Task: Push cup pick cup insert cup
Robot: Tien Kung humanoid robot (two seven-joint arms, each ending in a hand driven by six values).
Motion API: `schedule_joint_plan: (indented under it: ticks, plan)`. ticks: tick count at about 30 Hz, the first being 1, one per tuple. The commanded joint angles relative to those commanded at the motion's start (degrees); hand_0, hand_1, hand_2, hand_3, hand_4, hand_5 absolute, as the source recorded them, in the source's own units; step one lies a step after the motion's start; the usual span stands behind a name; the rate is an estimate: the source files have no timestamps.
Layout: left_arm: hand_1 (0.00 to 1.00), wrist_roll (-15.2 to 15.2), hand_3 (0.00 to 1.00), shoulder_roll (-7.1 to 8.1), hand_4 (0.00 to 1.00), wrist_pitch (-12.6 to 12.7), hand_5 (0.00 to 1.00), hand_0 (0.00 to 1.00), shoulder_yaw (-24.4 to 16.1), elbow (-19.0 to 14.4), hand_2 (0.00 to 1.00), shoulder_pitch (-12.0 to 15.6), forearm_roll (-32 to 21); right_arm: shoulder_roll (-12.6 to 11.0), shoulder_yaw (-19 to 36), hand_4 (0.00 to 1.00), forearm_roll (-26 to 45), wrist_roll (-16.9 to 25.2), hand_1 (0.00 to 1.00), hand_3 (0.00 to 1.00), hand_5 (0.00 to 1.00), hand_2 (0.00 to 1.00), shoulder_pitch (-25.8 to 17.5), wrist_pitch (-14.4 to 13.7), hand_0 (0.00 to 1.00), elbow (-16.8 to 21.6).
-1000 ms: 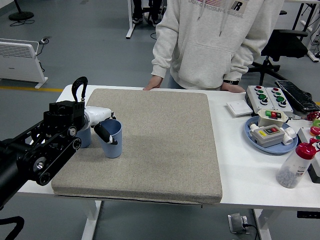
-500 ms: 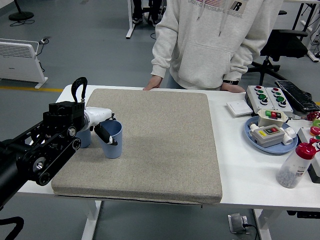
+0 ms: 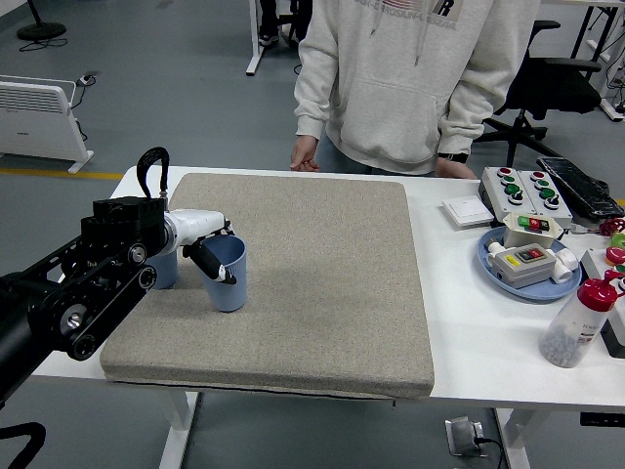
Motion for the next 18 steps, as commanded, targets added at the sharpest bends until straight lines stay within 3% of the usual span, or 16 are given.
schedule_joint_plan:
  ticks: [6,10,14,18]
  plan:
    - [0.543,1.22,0.542,1.06,0.672,0.0,0.19,0.348,-0.69,-3.18,0.528,-1.06,-1.4,0.0,0.24,0.122,-0.09,0.0,0.662,0.587,0.566,0.665,0.02,-0.03,0.732,0.0]
    - [0.543,1.55,0.54,3.23,0.661,0.0,0.182,0.352,-0.76,-5.82,0.525,-3.48,-3.09,-0.01,0.32,0.122,-0.08,0.0,0.662,0.587,0.565,0.665,0.09,-0.05,0.731,0.0]
    - [0.543,1.54,0.54,5.69,0.661,0.0,0.182,0.352,-1.69,-6.56,0.525,-6.28,-3.33,-0.05,0.37,0.122,0.07,-0.02,0.662,0.587,0.565,0.665,0.06,-0.07,0.731,0.0]
    - [0.543,1.95,0.54,7.64,0.659,0.0,0.186,0.354,-3.87,-4.59,0.526,-9.05,-1.54,-0.12,0.61,0.122,-0.01,-0.03,0.662,0.587,0.565,0.665,-0.02,-0.11,0.732,0.0]
